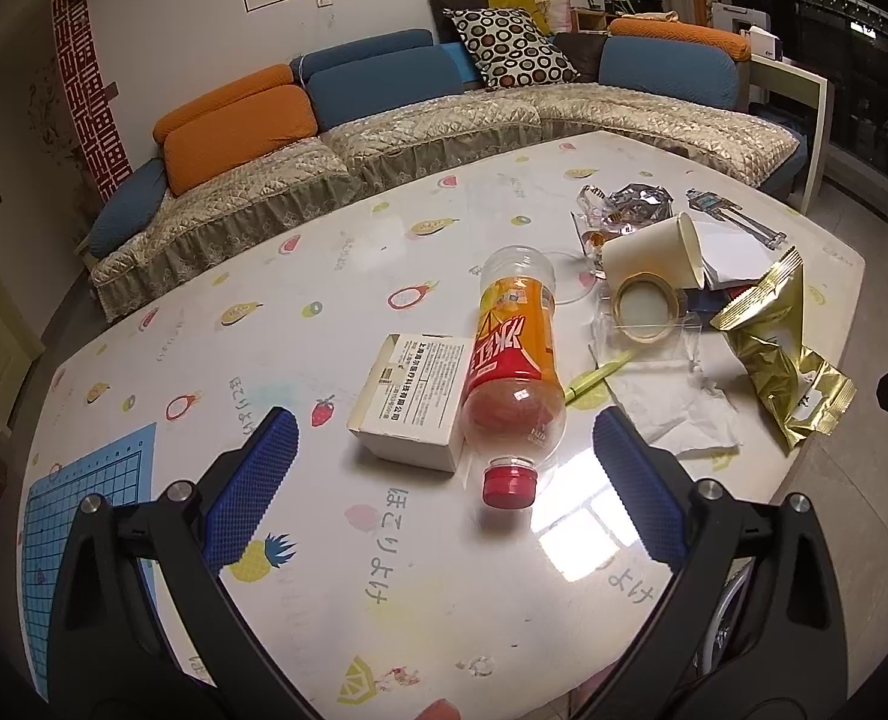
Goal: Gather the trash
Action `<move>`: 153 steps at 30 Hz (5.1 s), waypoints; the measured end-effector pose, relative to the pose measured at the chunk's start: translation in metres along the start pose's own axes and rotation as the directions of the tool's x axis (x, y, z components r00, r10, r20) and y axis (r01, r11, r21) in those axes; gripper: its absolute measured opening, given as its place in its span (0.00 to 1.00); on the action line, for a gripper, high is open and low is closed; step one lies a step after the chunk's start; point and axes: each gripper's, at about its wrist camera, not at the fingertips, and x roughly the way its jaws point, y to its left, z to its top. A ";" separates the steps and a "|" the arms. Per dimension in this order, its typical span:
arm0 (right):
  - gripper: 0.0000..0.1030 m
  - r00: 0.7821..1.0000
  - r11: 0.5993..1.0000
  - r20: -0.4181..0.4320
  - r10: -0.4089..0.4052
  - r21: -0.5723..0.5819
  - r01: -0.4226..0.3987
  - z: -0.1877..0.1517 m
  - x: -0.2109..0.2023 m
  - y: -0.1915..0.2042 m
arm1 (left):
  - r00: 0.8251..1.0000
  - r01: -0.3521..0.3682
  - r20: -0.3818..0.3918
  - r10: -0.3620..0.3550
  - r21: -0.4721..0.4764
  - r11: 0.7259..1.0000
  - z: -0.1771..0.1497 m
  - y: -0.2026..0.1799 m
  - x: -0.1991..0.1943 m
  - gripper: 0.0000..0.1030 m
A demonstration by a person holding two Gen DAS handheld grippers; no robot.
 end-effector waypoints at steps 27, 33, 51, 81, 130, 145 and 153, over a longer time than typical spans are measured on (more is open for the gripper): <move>0.94 1.000 1.000 -0.004 0.003 0.005 -0.003 -0.002 0.006 -0.003 | 1.000 -0.006 -0.019 0.006 0.006 1.000 -0.002 -0.003 0.009 0.94; 0.94 1.000 1.000 -0.006 0.004 0.004 -0.004 -0.002 0.008 -0.003 | 1.000 -0.005 -0.019 0.005 0.005 1.000 -0.003 -0.002 0.009 0.94; 0.94 1.000 1.000 -0.013 0.006 0.005 -0.006 -0.003 0.015 0.001 | 1.000 -0.009 -0.028 0.009 0.001 1.000 -0.006 -0.004 0.016 0.94; 0.58 0.977 0.990 -0.165 -0.138 -0.066 0.128 0.001 0.124 -0.007 | 0.984 0.023 -0.178 -0.017 0.034 0.999 0.005 -0.026 0.113 0.94; 0.36 0.961 0.894 -0.267 0.076 0.445 0.053 -0.190 -0.009 -0.147 | 0.854 0.520 -0.210 -0.476 0.338 0.784 -0.070 -0.200 -0.057 0.61; 0.37 0.803 0.836 -0.567 0.181 0.519 0.178 -0.278 0.101 -0.168 | 0.669 0.669 -0.646 -0.367 0.308 0.677 -0.188 -0.294 0.023 0.60; 0.74 0.790 0.800 -0.581 0.198 0.561 0.212 -0.270 0.122 -0.178 | 0.648 0.660 -0.697 -0.308 0.311 0.684 -0.196 -0.311 0.045 0.81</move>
